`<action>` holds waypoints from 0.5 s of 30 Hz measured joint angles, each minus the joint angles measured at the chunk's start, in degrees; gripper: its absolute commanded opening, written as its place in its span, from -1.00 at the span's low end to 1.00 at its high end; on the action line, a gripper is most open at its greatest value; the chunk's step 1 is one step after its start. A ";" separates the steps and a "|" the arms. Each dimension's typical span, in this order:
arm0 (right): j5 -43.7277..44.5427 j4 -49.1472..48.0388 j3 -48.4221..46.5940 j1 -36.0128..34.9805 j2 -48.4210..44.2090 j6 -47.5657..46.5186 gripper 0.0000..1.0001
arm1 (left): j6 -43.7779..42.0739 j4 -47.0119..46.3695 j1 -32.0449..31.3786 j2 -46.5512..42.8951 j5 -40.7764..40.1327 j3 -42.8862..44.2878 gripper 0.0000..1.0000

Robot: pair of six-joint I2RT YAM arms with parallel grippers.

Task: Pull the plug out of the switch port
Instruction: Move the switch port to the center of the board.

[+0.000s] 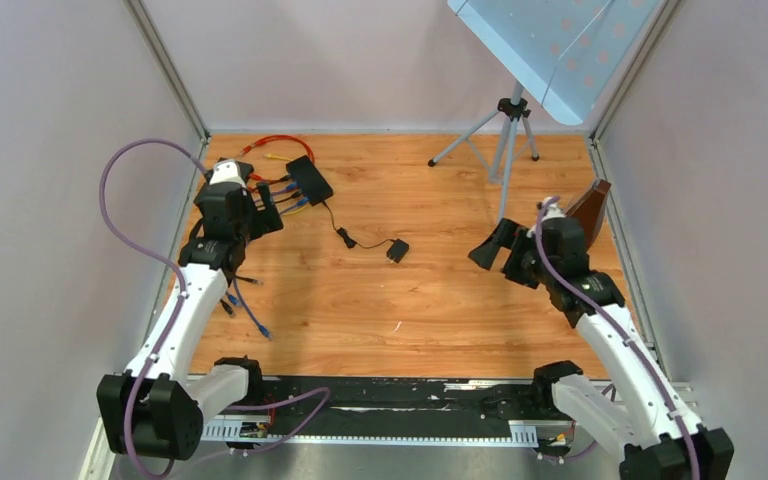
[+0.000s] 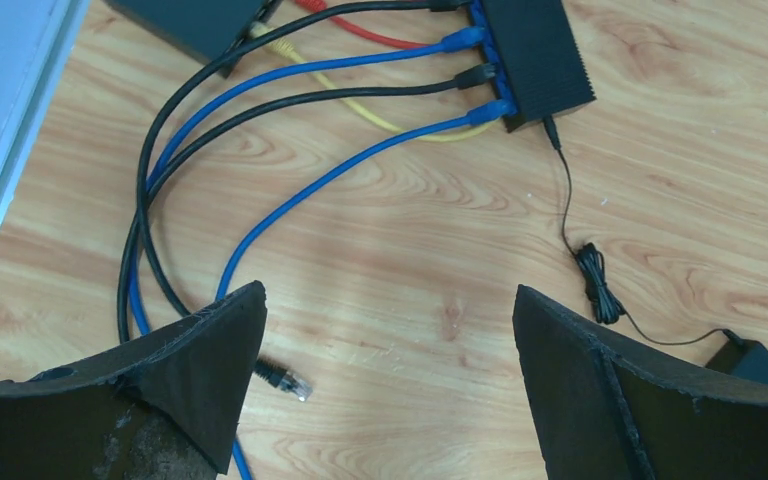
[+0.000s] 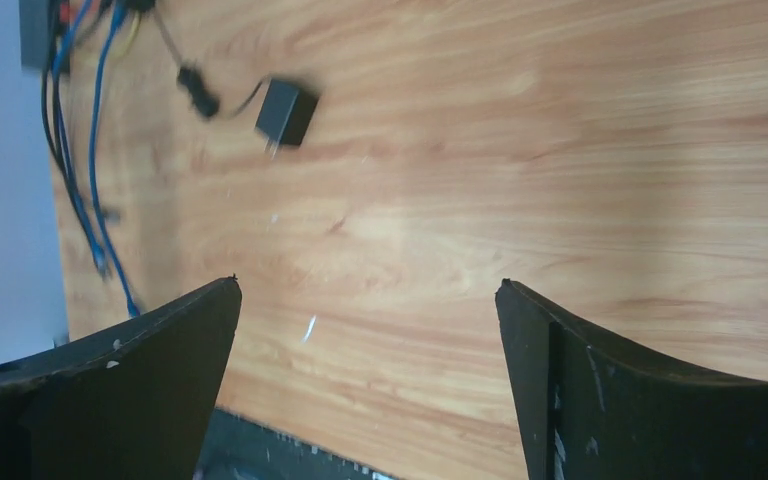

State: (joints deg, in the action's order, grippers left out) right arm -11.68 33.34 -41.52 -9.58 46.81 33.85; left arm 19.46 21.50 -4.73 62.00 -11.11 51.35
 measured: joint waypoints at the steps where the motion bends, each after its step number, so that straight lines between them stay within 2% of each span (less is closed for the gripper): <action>1: 0.31 -0.20 -0.26 -3.13 1.16 -0.11 1.00 | 0.76 -0.37 -0.02 -0.70 -0.79 -0.98 1.00; 8: 2.32 -3.06 -7.80 -21.16 15.17 -1.60 1.00 | 4.02 0.24 0.00 -6.69 -7.15 -1.62 1.00; 13: 3.69 -6.86 -17.22 -29.18 29.35 -2.73 0.81 | 6.99 4.46 0.07 -7.06 -10.19 0.52 1.00; 15: 3.67 -7.63 -22.62 -30.91 35.54 -3.19 0.93 | 7.54 5.22 0.26 -7.15 -9.68 0.59 1.00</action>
State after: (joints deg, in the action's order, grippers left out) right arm -8.01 25.71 -64.14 -40.49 82.35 30.65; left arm 27.00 26.72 -4.47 54.85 -20.80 51.94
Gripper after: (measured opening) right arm 0.913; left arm 1.000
